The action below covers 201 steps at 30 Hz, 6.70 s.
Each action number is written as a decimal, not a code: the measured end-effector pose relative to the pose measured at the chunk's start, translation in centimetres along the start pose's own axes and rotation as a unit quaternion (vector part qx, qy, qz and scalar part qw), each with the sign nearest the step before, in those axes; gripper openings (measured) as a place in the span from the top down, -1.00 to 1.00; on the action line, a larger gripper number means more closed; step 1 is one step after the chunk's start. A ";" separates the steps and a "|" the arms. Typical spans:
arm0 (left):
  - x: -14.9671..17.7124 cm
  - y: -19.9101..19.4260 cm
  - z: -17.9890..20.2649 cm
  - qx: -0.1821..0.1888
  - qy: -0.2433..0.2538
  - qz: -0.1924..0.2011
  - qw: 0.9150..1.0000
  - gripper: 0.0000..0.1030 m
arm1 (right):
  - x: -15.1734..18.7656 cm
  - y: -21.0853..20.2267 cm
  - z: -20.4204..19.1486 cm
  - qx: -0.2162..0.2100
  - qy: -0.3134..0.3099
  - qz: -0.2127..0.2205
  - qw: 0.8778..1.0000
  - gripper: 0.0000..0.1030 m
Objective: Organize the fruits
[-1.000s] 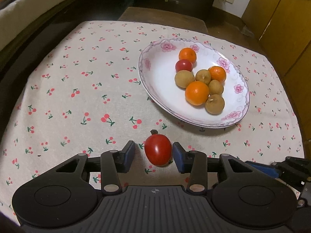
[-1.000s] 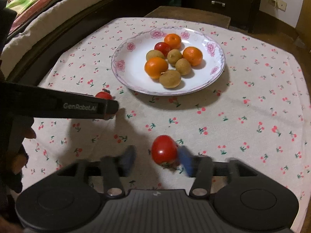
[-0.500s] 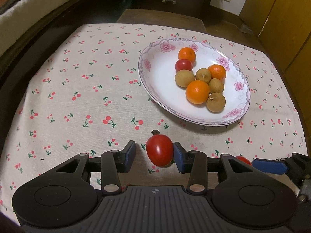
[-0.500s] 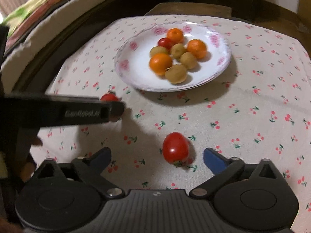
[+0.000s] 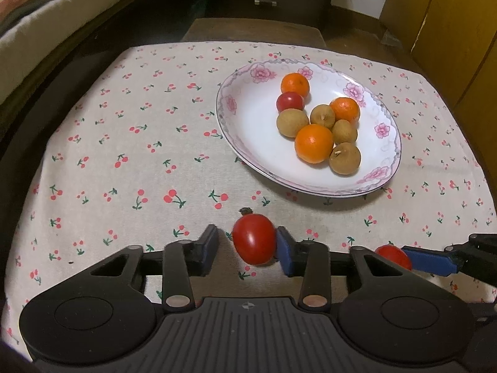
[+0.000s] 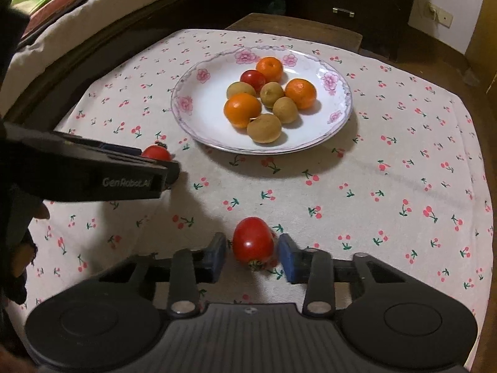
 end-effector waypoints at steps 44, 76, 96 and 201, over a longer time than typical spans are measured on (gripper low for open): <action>1.4 -2.1 0.5 0.033 0.008 -0.003 0.999 0.29 | 0.3 -2.3 1.5 -0.026 0.042 0.014 0.999 0.45; -0.7 -5.2 1.5 0.030 0.013 0.037 0.999 0.28 | -2.0 -4.6 1.0 -0.014 0.040 0.052 0.998 0.44; -5.0 -4.5 2.2 0.034 0.016 0.050 0.998 0.28 | -7.1 -4.7 2.6 -0.016 0.058 0.082 0.995 0.44; -2.9 -4.3 1.3 0.005 -0.011 0.041 0.999 -0.66 | -4.7 -4.4 3.4 -0.027 0.103 0.054 0.993 0.38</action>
Point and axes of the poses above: each gripper's, at about its wrist camera, not at the fingertips, and y roughly the way its jaws point, z to its right, x to its underside, the point moved 5 cm from there along y, roughly the way its jaws point, and after that the axes turned 8 degrees about -z, right-handed, at the moved point
